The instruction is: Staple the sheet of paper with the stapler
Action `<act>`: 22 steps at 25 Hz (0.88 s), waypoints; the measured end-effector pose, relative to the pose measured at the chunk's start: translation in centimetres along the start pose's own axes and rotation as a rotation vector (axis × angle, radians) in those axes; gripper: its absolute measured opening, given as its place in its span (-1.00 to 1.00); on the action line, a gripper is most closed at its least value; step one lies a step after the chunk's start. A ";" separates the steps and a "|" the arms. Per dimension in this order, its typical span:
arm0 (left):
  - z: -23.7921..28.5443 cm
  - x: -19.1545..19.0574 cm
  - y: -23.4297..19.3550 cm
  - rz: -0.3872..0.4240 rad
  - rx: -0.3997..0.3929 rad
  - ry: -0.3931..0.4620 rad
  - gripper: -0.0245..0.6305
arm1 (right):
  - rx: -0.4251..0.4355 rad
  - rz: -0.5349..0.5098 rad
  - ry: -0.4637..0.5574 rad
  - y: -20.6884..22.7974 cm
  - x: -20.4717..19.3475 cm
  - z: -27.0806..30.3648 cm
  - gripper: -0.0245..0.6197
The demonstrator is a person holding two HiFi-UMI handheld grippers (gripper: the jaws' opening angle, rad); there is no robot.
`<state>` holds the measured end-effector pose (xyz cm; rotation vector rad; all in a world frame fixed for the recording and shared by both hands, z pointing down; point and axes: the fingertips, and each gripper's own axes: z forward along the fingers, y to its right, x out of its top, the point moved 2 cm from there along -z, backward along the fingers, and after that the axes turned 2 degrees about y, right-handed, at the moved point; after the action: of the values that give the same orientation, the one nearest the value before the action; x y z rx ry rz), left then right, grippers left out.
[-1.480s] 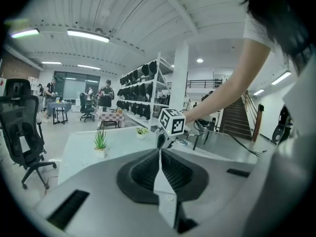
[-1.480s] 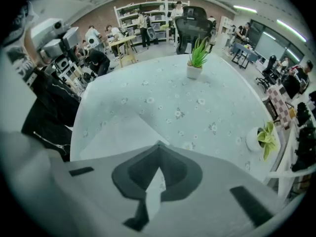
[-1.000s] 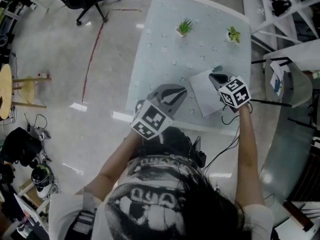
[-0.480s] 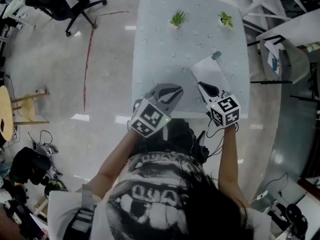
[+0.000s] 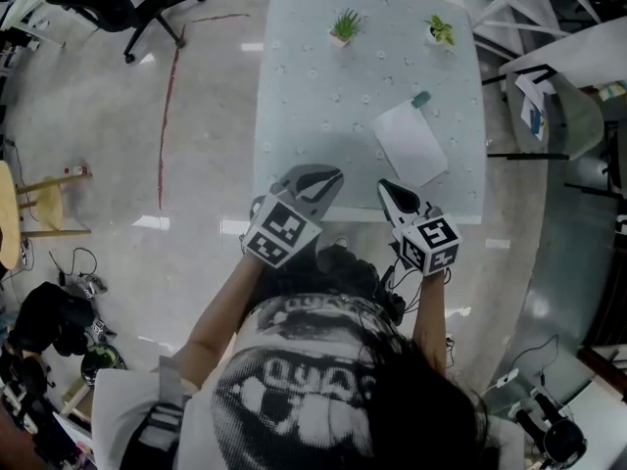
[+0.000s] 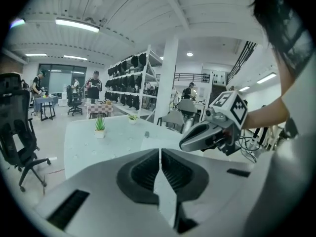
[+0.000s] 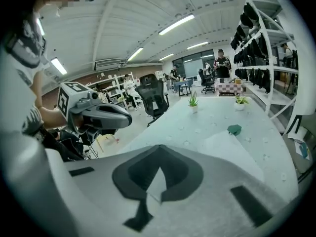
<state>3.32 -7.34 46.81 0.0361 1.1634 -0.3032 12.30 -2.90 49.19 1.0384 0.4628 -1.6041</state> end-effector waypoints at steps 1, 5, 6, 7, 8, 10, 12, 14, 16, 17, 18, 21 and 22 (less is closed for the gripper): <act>-0.1 0.1 0.1 -0.009 0.016 0.005 -0.89 | 0.003 -0.005 0.000 -0.1 -0.1 -0.4 -0.94; -0.2 0.8 1.4 -0.062 0.071 0.041 -0.89 | 0.014 -0.027 0.003 0.1 -0.8 -2.7 -0.94; -0.2 0.9 2.0 -0.072 0.079 0.051 -0.89 | 0.017 -0.031 0.010 0.1 -1.0 -3.3 -0.94; -0.2 1.0 2.6 -0.075 0.086 0.057 -0.89 | 0.020 -0.034 0.016 0.1 -1.3 -3.9 -0.94; -0.2 1.1 3.3 -0.075 0.092 0.058 -0.89 | 0.026 -0.035 0.020 0.1 -1.6 -4.4 -0.94; -0.2 1.2 4.9 -0.067 0.099 0.053 -0.89 | 0.045 -0.035 0.024 -0.1 -2.3 -5.4 -0.94; -0.4 1.2 6.7 -0.060 0.104 0.050 -0.89 | 0.066 -0.036 0.031 -0.4 -3.1 -6.5 -0.94; -0.6 1.1 8.5 -0.056 0.111 0.048 -0.89 | 0.080 -0.038 0.037 -0.7 -4.0 -7.6 -0.94; -0.9 0.8 10.1 -0.058 0.125 0.046 -0.89 | 0.088 -0.043 0.039 -1.0 -4.9 -8.6 -0.94; -1.1 0.6 10.9 -0.061 0.132 0.044 -0.89 | 0.092 -0.047 0.039 -1.1 -5.4 -9.1 -0.94; -1.3 0.3 11.6 -0.064 0.138 0.042 -0.89 | 0.095 -0.052 0.039 -1.3 -5.9 -9.5 -0.94; -1.6 -0.4 13.9 -0.057 0.145 0.030 -0.89 | 0.103 -0.062 0.045 -1.8 -7.2 -11.0 -0.94; -1.7 -0.7 14.8 -0.051 0.144 0.023 -0.89 | 0.103 -0.062 0.048 -1.9 -7.7 -11.5 -0.94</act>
<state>5.32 7.28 44.91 0.1370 1.1651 -0.4326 14.88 10.84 48.85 1.1523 0.4523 -1.6754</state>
